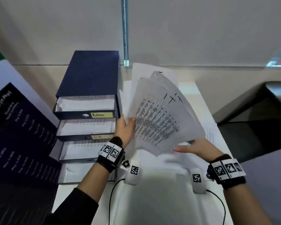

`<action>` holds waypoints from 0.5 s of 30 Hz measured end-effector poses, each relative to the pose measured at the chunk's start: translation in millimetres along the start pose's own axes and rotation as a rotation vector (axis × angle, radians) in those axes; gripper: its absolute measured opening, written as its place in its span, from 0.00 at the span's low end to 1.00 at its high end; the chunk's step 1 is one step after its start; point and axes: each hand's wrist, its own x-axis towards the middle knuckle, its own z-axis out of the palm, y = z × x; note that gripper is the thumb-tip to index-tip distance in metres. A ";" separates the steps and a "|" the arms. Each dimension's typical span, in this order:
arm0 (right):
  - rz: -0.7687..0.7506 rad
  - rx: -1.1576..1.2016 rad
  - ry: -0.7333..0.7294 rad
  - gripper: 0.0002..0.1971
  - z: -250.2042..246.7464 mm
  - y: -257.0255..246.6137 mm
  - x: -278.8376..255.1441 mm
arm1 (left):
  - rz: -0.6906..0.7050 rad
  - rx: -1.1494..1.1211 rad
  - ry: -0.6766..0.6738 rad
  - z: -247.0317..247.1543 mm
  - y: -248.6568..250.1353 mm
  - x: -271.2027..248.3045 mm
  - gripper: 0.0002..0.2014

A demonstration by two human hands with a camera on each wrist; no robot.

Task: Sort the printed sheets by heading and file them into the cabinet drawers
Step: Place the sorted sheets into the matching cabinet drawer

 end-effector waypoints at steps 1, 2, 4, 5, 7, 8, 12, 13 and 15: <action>0.095 -0.133 0.051 0.33 -1.2 6.3 0.3 | -0.004 -0.004 -0.013 7.6 1.1 1.6 0.10; 0.158 -0.225 0.131 0.27 -2.4 11.7 2.0 | -0.014 -0.016 -0.035 15.5 3.6 2.6 0.10; 0.082 -0.118 0.292 0.28 -11.3 26.3 14.2 | -0.046 -0.037 -0.087 26.1 8.6 3.0 0.11; 0.039 0.058 0.336 0.29 -17.8 32.3 21.3 | -0.068 -0.040 -0.112 29.2 10.6 3.0 0.10; 0.006 0.403 0.296 0.34 -29.7 42.8 32.0 | -0.126 -0.059 -0.134 31.0 11.6 3.6 0.11; 0.027 0.503 0.262 0.36 -36.0 52.7 37.1 | -0.148 -0.071 -0.136 30.7 11.3 4.3 0.12; 0.129 0.406 0.185 0.29 -43.6 63.8 41.9 | -0.171 -0.070 -0.157 32.5 8.4 7.4 0.15; 0.128 0.339 0.198 0.24 -44.6 65.7 43.2 | -0.155 -0.013 -0.144 33.8 7.3 8.1 0.14; 0.073 0.276 0.212 0.16 -48.7 67.2 46.4 | -0.103 0.123 -0.096 37.7 3.1 10.0 0.15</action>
